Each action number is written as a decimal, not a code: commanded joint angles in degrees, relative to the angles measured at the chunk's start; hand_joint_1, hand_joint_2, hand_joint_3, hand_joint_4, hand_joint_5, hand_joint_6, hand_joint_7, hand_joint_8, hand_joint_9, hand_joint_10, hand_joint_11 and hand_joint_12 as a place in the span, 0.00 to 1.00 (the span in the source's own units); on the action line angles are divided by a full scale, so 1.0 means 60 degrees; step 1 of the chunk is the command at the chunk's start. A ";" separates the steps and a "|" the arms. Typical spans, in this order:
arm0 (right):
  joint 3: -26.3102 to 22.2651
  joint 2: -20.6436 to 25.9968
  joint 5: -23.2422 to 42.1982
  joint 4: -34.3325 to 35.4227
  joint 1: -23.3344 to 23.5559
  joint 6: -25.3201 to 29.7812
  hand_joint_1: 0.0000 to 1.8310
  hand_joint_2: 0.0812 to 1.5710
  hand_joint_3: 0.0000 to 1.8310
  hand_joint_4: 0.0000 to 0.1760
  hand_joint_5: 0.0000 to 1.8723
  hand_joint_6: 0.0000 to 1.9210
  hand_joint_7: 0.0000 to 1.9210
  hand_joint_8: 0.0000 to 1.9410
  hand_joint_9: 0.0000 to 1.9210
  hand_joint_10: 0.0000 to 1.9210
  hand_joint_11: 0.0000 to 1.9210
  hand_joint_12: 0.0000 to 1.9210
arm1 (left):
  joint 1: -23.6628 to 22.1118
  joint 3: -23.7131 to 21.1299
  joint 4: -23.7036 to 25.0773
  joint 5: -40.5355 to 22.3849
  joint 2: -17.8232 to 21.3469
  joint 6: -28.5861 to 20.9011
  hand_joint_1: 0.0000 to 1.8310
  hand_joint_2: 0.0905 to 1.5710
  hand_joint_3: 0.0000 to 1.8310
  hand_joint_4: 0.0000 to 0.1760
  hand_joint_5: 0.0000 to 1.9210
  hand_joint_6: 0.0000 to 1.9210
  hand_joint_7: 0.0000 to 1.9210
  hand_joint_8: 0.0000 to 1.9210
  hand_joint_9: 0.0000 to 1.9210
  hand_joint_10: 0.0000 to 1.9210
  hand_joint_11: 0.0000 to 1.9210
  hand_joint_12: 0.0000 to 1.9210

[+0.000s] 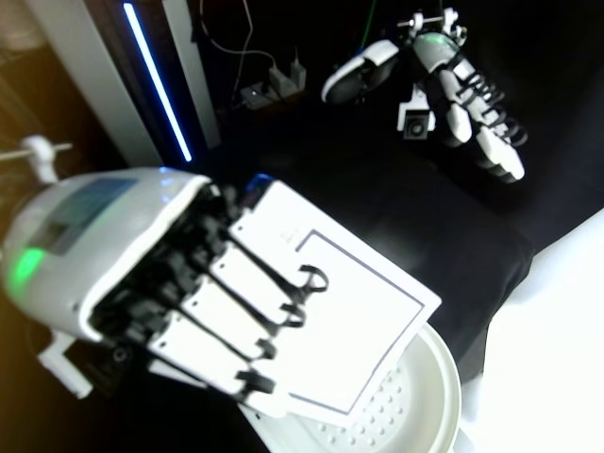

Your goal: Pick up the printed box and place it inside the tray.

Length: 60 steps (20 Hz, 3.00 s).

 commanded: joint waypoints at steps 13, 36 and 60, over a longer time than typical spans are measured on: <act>0.1829 -0.1255 -0.0885 0.1270 0.0208 -0.0389 0.53 0.63 0.00 0.61 0.16 0.06 0.21 0.06 0.21 0.14 0.09 0.50 | 0.0318 0.0087 -0.0301 -0.1559 -0.0032 -0.0319 0.13 0.56 0.01 1.00 0.00 0.00 0.00 0.00 0.00 0.00 0.00 0.00; 0.0474 0.0160 -0.0323 -0.0934 0.0007 0.2563 0.32 0.35 0.00 1.00 0.00 0.00 0.00 0.00 0.00 0.00 0.02 0.01 | 0.0832 0.0124 -0.0660 -0.1793 0.0042 -0.0615 0.20 0.59 0.00 0.83 0.00 0.00 0.00 0.00 0.00 0.00 0.00 0.00; 0.0041 0.0870 0.1865 -0.1266 -0.0802 0.4936 0.34 0.31 0.00 1.00 0.00 0.00 0.00 0.00 0.00 0.00 0.00 0.00 | 0.1158 -0.0546 -0.0822 -0.2713 0.0693 0.0060 0.22 0.56 0.00 1.00 0.00 0.00 0.00 0.00 0.00 0.00 0.00 0.00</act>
